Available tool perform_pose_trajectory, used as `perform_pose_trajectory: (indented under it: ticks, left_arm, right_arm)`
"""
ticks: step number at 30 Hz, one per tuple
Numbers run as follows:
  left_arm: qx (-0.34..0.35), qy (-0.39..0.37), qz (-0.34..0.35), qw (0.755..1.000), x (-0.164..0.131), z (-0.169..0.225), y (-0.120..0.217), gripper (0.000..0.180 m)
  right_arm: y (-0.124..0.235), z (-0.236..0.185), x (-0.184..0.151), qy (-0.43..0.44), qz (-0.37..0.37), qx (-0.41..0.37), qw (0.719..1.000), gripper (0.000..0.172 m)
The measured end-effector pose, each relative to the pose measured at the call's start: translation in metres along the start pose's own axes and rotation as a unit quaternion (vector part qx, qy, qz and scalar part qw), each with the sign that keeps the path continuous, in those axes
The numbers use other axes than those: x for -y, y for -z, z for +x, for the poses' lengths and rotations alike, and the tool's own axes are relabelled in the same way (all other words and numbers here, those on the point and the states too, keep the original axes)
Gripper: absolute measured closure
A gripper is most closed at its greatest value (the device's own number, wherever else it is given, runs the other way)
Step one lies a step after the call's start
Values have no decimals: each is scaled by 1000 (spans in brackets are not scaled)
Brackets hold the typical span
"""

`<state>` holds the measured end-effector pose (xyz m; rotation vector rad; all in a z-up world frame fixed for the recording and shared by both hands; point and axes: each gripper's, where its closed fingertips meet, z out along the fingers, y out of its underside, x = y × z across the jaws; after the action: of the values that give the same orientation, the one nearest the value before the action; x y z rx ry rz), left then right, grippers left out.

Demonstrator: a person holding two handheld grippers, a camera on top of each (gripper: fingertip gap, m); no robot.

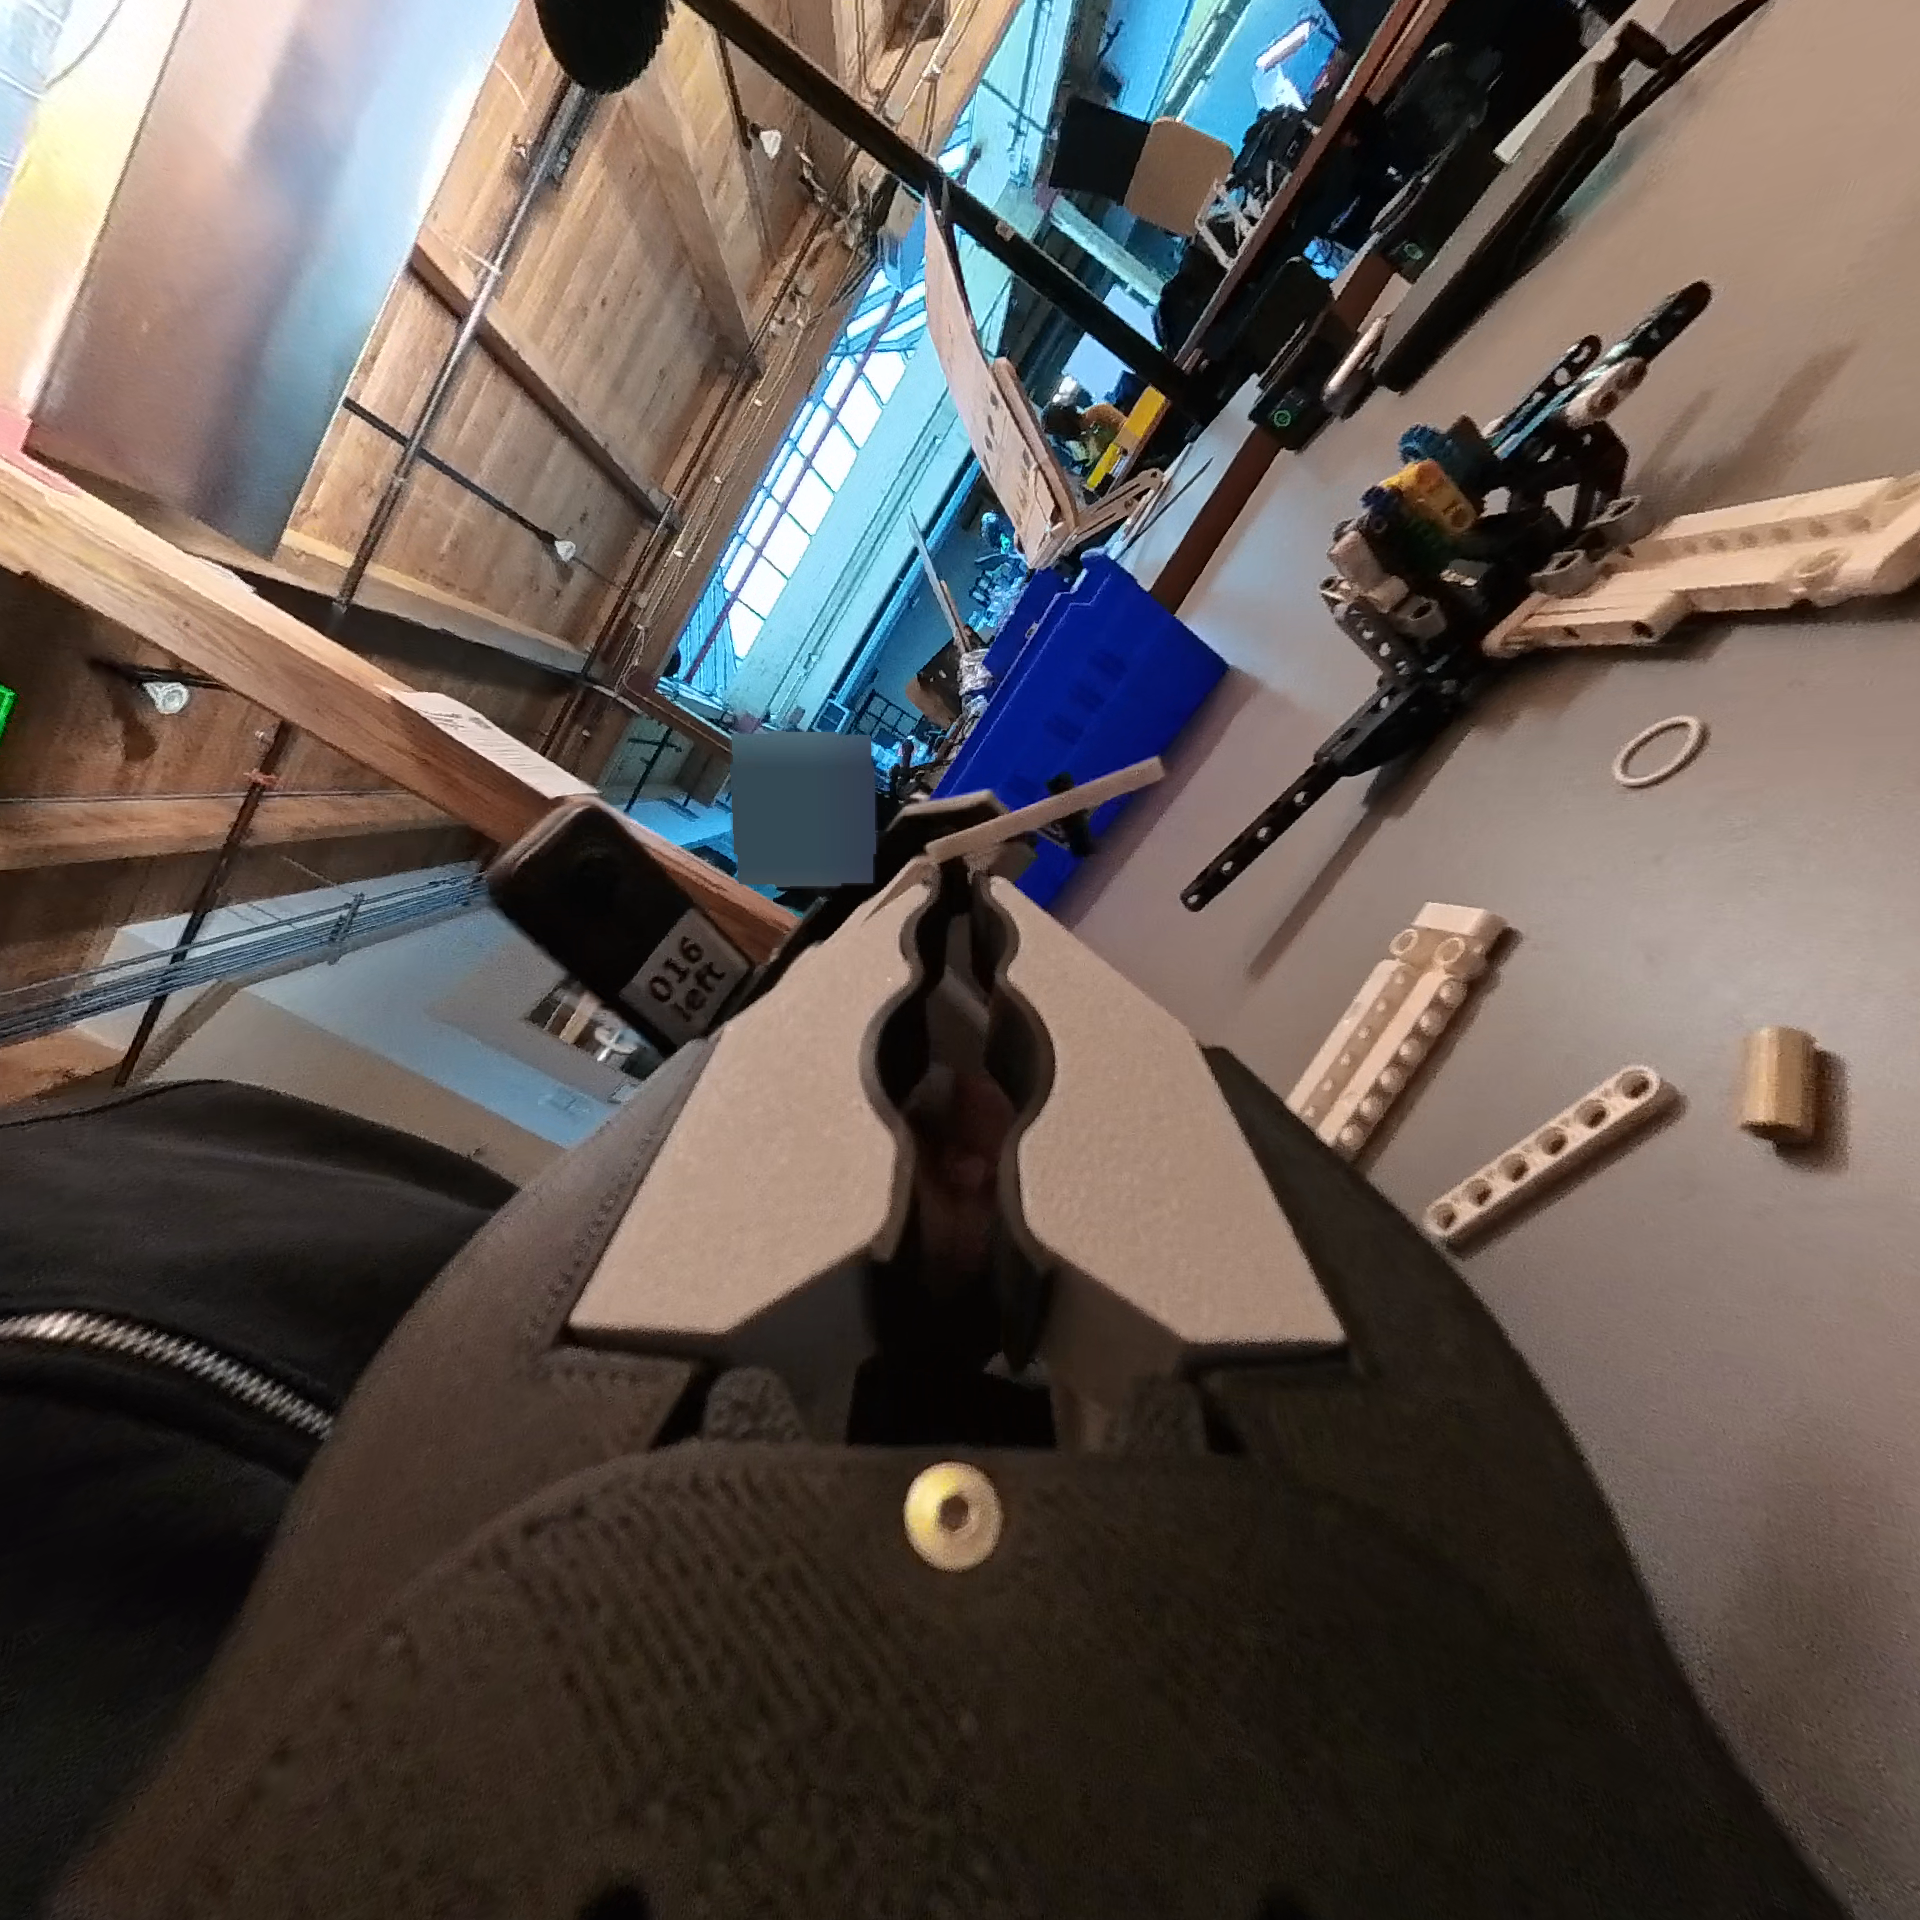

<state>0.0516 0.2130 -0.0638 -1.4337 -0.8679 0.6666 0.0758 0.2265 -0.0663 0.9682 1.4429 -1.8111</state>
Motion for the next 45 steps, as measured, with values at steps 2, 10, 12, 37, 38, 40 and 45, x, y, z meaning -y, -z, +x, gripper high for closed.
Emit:
perform_pose_trajectory:
  ticks: [2, 10, 12, 37, 38, 40, 45]
  left_arm:
    - [-19, 52, 20, 998, 14, -21, 11, 180]
    - [-143, 15, -39, 989, -7, 35, 4, 180]
    - [-179, 108, -53, 977, -8, 37, 2, 167]
    - [-396, 134, -137, 898, -15, 87, 28, 161]
    - [-397, 143, -134, 897, -14, 87, 28, 162]
    - [-397, 168, -129, 893, -12, 84, 27, 167]
    - [-398, 182, -120, 891, -13, 80, 29, 176]
  right_arm:
    - [5, 8, -8, 15, -15, -26, 999, 170]
    - [12, 24, -6, 164, -79, -120, 976, 169]
    - [13, 28, -8, 259, -118, -168, 944, 169]
    - [33, -19, -40, 378, -329, 4, 865, 169]
    - [33, -19, -40, 376, -326, 7, 868, 169]
    - [33, -21, -37, 376, -316, 10, 871, 169]
    - [36, -21, -31, 387, -306, 5, 870, 169]
